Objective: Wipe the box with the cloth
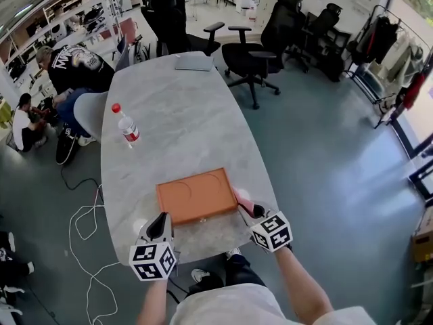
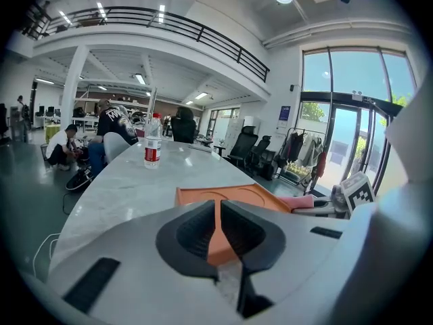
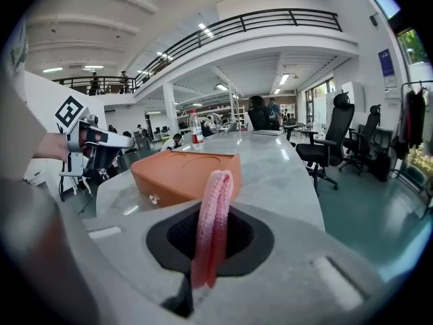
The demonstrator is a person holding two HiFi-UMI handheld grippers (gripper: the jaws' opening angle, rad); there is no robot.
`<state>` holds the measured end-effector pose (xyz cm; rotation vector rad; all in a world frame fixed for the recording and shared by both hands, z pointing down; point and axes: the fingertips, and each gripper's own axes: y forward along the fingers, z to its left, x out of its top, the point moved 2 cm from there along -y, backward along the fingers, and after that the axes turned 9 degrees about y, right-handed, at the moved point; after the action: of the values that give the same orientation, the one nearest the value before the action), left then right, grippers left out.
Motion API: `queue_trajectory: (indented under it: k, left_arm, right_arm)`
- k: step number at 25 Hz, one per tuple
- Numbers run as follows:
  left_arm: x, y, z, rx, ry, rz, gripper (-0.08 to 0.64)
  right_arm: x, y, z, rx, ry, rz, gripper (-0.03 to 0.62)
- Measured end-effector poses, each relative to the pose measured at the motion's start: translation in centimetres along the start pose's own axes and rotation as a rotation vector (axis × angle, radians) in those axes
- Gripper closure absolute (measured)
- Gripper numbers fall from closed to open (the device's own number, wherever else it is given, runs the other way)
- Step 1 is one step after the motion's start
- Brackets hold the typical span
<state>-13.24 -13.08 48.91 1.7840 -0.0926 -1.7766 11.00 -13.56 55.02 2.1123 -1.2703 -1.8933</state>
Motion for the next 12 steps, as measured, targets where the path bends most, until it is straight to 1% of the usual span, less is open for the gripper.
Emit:
queue_trajectory:
  k: [12]
  left_arm:
    - [-0.8,-1.0,0.5,-0.041,0.005,-0.014,0.531]
  right_arm:
    - [-2.0,-1.8,1.9,-0.051,0.014,-0.005,0.578]
